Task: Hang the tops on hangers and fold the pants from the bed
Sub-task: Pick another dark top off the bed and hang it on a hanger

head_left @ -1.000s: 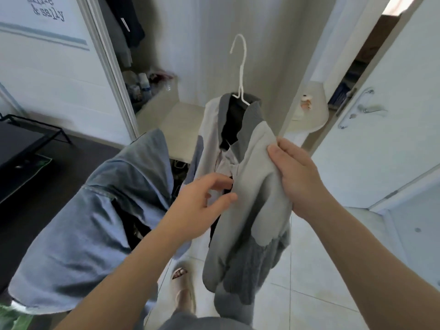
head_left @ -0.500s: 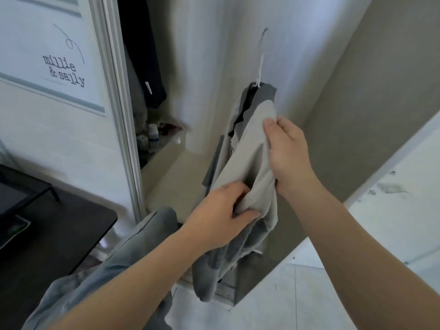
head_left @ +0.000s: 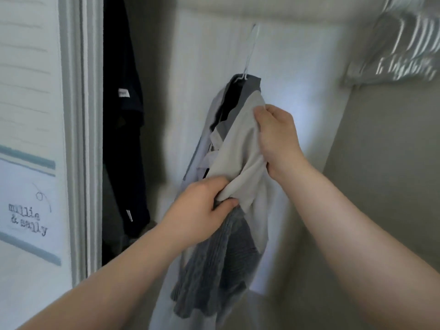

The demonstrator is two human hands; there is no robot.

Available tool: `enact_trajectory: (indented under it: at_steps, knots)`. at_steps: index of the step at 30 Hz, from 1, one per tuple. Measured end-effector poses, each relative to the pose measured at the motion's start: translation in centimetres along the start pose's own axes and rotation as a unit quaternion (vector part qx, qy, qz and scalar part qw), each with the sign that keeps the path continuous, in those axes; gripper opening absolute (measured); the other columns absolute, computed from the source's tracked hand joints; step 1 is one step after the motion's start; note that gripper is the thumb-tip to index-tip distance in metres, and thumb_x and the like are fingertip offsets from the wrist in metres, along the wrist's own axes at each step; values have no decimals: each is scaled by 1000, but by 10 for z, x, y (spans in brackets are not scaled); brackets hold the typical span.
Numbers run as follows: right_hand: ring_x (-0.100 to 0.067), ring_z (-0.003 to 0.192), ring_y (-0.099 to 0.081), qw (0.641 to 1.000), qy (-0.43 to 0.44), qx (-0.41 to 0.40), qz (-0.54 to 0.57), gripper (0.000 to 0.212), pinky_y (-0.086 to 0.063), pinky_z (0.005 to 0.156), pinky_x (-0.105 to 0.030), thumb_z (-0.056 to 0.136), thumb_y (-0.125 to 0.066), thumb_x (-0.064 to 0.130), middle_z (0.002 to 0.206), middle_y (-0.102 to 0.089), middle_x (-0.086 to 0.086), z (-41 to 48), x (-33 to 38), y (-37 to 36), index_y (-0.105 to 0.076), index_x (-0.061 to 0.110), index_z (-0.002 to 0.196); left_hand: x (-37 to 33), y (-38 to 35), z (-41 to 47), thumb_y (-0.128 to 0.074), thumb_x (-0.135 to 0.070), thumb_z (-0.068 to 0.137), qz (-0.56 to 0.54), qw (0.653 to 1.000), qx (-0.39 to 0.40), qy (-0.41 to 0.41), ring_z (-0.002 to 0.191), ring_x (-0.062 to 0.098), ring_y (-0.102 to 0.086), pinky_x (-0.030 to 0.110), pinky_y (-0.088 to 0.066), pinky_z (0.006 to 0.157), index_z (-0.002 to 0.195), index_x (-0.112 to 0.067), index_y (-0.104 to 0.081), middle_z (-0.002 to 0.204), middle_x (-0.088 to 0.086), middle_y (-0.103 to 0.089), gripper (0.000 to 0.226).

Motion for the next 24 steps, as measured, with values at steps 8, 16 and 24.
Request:
enact_trajectory:
  at_steps: [8, 16, 24]
  knots:
    - [-9, 44, -25, 997, 81, -11, 0, 45, -21, 46, -25, 99, -44, 15, 48, -25, 12, 134, 48, -11, -25, 23, 60, 5, 52, 132, -63, -30, 96, 92, 994, -46, -39, 75, 14, -61, 39, -51, 75, 85, -17, -60, 77, 0, -65, 18]
    - [-14, 48, -25, 996, 75, -51, 16, 46, -20, 39, -22, 101, -48, 16, 51, -28, 7, 232, 89, -7, -28, 22, 59, -9, 97, 236, -57, -43, 96, 266, 961, -58, -53, 75, 24, -52, 36, -44, 66, 72, -26, -38, 72, -8, -49, 35]
    - [-23, 79, -52, 998, -26, -33, 47, 35, -40, 68, -29, 100, -51, 13, 97, -53, -11, 266, 72, -6, -50, 0, 133, -10, 102, 268, -54, -39, 97, 363, 931, 2, -41, 84, 29, -53, 33, -32, 65, 70, -28, -31, 77, -5, -43, 37]
Point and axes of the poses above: each hand's wrist, its own z-axis towards the middle knuckle, its own y-axis out of the back of the hand, x = y × z, the point moved 5 cm from there along z, towards the middle knuckle
